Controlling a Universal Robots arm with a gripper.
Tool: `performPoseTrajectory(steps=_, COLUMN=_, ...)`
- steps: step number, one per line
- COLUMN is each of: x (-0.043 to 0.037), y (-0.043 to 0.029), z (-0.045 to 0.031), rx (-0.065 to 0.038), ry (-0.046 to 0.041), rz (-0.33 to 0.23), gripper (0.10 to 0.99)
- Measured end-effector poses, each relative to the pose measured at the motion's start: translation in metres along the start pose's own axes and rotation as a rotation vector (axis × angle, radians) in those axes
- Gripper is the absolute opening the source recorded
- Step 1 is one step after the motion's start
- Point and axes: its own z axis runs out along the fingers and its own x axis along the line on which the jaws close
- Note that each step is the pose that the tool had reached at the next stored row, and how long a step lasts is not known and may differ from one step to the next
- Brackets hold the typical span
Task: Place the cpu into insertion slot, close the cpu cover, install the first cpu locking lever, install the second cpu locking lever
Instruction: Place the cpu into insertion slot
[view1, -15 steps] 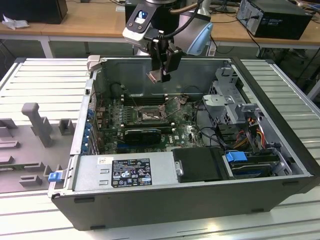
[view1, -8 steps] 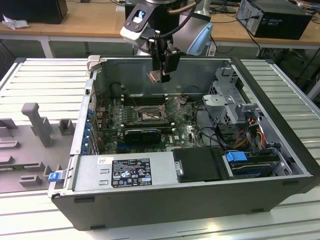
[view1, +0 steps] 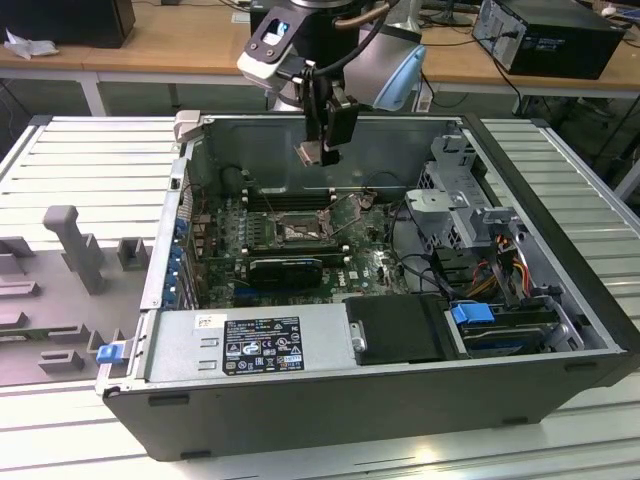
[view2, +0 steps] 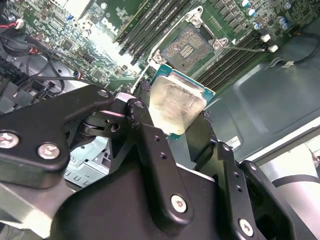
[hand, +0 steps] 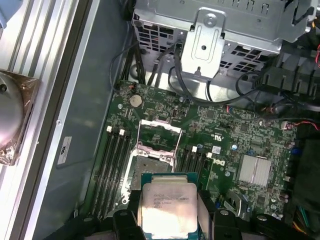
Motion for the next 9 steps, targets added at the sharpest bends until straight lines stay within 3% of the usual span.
performPoseTrajectory(steps=9, x=0.0000, y=0.0000, z=0.0004, rx=-0.002, ry=-0.0080, rz=0.091, gripper=0.529)
